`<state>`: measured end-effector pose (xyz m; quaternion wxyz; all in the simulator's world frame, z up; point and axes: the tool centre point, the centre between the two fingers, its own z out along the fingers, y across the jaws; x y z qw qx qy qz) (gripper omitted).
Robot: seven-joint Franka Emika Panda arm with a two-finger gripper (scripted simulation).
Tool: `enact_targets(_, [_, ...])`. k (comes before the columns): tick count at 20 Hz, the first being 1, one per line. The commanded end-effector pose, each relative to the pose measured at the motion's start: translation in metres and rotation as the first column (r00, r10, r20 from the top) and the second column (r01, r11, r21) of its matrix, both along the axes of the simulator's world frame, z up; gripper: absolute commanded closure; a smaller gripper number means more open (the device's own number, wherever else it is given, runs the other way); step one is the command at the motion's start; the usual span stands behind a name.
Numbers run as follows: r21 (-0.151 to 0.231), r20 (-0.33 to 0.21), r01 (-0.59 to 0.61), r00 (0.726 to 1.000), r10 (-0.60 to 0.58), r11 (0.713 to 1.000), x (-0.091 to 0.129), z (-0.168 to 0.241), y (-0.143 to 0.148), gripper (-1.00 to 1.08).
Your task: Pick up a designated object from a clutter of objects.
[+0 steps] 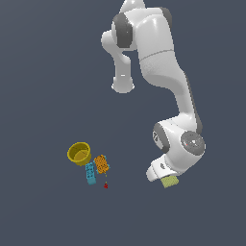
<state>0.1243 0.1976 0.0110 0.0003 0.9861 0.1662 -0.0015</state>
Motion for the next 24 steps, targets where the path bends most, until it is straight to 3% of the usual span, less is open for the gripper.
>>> enact_targets(1, [0.0,0.002,0.0,1.0,0.0,1.0,0.001,0.005,-0.001,1.08])
enact_targets(11, [0.0,0.002,0.0,1.0,0.0,1.0,-0.003,0.061,-0.019,1.08])
enact_targets(24, [0.001,0.003,-0.001,1.0,0.001,1.0,-0.011,0.206,-0.063,1.08])
